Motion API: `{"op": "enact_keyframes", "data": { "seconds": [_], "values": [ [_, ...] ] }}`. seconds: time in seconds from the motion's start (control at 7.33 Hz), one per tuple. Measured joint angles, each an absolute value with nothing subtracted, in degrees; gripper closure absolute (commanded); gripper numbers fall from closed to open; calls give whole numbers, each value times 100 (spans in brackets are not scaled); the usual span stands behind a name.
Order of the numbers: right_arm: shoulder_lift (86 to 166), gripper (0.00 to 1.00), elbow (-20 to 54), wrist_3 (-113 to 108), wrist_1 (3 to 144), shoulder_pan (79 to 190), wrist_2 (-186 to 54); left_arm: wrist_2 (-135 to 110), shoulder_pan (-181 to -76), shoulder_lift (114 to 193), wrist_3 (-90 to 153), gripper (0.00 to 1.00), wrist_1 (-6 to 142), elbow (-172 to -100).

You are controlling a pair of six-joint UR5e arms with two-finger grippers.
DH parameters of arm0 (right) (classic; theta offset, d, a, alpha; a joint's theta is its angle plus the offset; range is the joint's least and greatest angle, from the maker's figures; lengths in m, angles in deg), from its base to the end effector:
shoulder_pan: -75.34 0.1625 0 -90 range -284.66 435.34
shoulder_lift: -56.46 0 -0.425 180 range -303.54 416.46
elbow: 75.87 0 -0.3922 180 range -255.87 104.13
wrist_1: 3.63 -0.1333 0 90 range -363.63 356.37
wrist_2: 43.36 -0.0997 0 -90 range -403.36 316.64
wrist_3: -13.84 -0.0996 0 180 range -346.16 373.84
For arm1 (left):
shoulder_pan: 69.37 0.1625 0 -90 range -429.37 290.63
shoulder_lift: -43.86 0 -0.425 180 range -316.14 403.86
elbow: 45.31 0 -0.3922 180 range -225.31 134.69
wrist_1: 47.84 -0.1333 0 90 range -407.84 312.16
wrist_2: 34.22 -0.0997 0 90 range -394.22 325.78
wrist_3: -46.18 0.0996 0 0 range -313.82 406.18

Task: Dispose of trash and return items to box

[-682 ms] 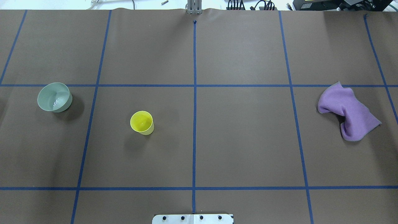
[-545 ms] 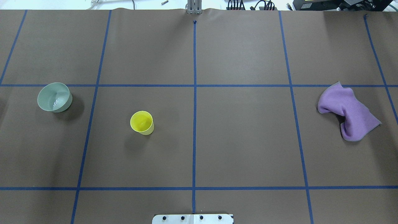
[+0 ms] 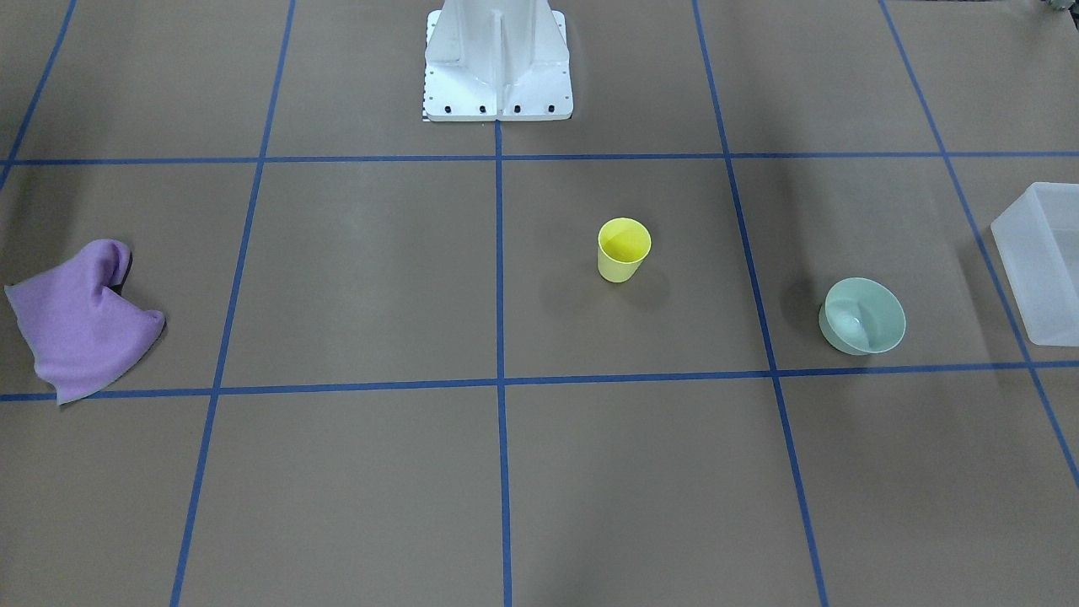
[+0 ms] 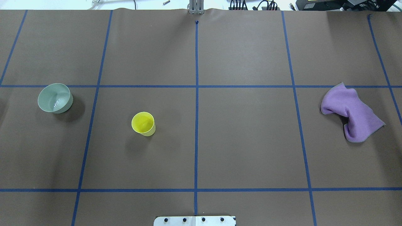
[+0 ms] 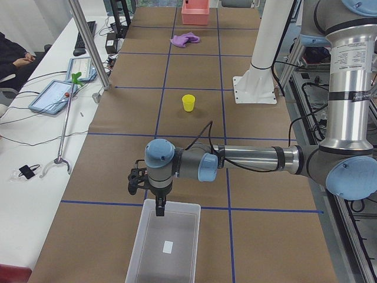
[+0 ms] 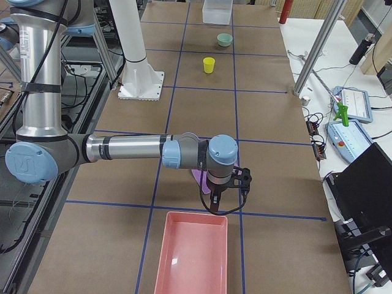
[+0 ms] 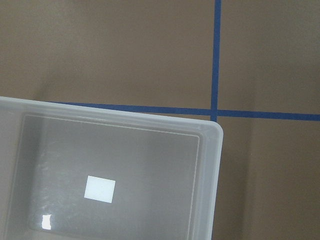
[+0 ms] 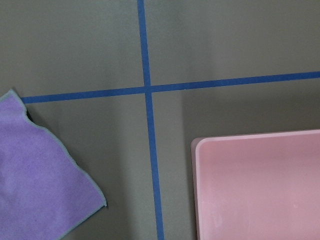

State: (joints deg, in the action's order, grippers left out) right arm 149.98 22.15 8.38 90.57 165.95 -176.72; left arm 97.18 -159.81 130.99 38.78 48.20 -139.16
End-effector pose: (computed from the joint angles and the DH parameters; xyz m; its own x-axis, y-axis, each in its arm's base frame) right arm 0.0699 -0.4643 0.6278 0.7227 0.0993 0.6840 -0.0798 0.9950 -0.0601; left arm -0.0711 -0.4784 0.6422 0.7435 -0.0534 -0.6666 0.1042 0.9939 0.0367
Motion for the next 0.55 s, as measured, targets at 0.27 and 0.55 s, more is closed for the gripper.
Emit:
{"op": "enact_keyframes", "data": {
  "seconds": [0.27,0.55],
  "values": [
    [14998,0,2218,826,9058,16595,-17716,9756,-15981,13091,3855,1,4995,-13946],
    [15005,0,2273,817,9059,16595,-17731,9757,-15978,13079,3814,1,5105,-13941]
  ]
}}
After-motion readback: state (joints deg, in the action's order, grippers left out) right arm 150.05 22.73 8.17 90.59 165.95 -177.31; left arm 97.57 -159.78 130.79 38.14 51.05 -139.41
